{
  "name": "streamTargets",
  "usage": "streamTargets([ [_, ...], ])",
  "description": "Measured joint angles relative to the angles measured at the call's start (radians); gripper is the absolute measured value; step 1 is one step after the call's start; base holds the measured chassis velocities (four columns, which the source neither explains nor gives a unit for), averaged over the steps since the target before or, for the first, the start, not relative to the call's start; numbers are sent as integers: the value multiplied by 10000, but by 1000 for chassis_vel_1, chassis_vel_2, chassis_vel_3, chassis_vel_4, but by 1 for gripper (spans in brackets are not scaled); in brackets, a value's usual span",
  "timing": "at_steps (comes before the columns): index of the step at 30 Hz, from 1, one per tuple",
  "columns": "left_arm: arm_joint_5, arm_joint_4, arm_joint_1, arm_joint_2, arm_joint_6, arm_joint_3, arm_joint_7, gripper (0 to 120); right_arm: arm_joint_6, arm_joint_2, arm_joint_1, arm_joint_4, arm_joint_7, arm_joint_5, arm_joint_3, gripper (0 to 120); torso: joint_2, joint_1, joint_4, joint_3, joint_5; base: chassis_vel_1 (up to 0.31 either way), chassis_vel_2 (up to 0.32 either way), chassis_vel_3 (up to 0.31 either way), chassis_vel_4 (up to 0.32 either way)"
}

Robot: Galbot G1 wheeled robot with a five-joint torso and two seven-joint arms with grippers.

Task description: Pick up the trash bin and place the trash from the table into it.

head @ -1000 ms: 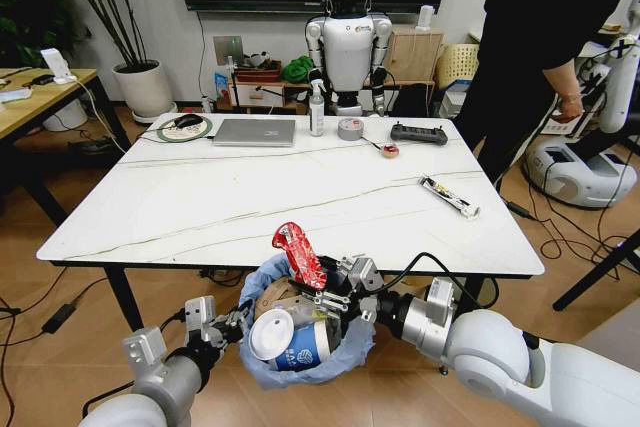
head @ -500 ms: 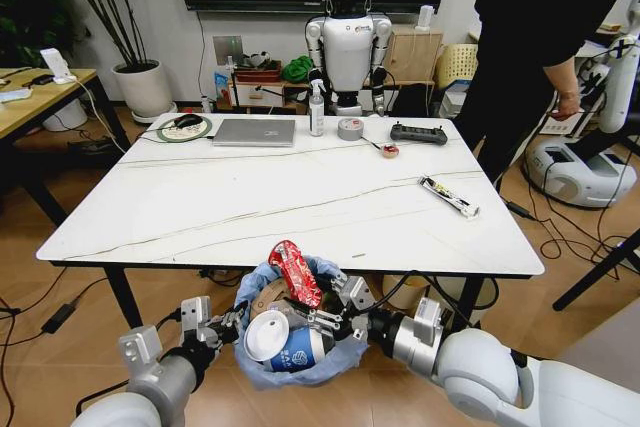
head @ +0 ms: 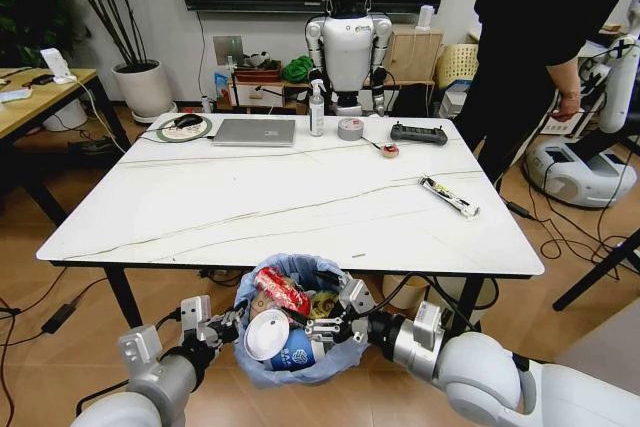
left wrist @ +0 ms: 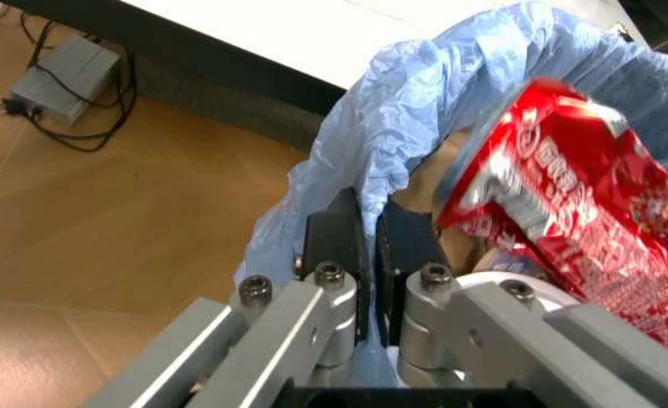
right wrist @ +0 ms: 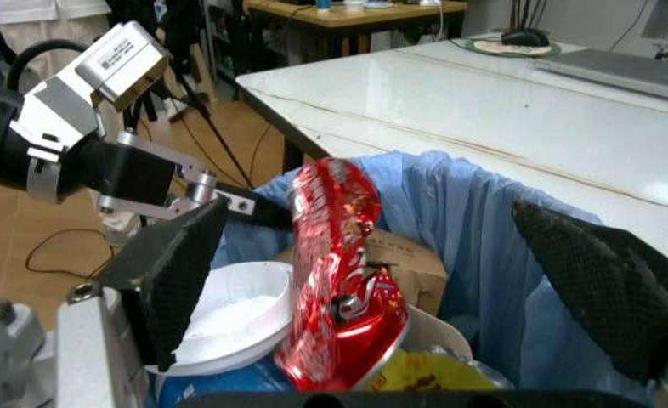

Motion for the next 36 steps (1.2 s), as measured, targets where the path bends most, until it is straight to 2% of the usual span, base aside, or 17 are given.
streamTargets([
  [3, 14, 0, 3, -29, -1, 1, 2, 0, 6, 105, 41, 84, 80, 71, 169, 93, 0, 0, -2, 0, -1, 0, 0, 0, 0],
  [8, 93, -7, 83, -175, -2, 63, 29, 0, -432, 1338, 1085, -324, 1404, 1145, 1461, 97, 2, -1, 2, -1, 0, 0, 0, 0, 0],
  [9, 93, -7, 83, -175, -2, 63, 29, 0, -432, 1338, 1085, -324, 1404, 1145, 1461, 97, 2, -1, 2, -1, 0, 0, 0, 0, 0],
  [12, 117, -6, 75, -244, -3, 79, 37, 0, -921, 1868, 1639, -994, 2406, 1256, 1679, 100, 1, 0, 3, -1, -3, 0, 0, 0, 0],
  [13, 137, -12, 71, -269, -5, 91, 46, 0, -1521, 2217, 1923, -1579, 3064, 1624, 1851, 100, 1, 0, 3, -1, -1, 0, 0, 0, 0],
  [15, 157, -31, 83, -285, -5, 93, 53, 0, -2068, 2547, 2154, -2529, 3335, 2071, 2145, 100, 1, 1, 1, 0, -1, 0, 0, 0, 0],
  [16, 157, -31, 83, -285, -5, 93, 53, 0, -2068, 2547, 2154, -2529, 3335, 2071, 2145, 100, 1, 1, 1, 0, -1, 0, 0, 0, 0],
  [21, 183, -47, 87, -282, -14, 84, 72, 0, -2192, 2776, 2355, -4857, 2226, 2087, 3033, 100, 1, 0, 0, 0, -1, 0, 0, 0, 0],
  [25, 183, -47, 85, -292, -20, 85, 89, 0, -2237, 2705, 2340, -5801, 1638, 2057, 3551, 100, 1, 1, -1, 1, 3, 0, 0, 0, 0],
  [30, 183, -7, 46, -291, -29, 86, 108, 0, -2322, 2347, 2247, -6621, 726, 1966, 4092, 100, 1, -1, 0, 0, 5, 0, 0, 0, 0],
  [36, 186, 82, -57, -295, -38, 105, 117, 0, -2287, 1457, 2057, -7628, -300, 1858, 4392, 100, 1, -1, -4, 0, 0, 0, 0, 0, 0],
])
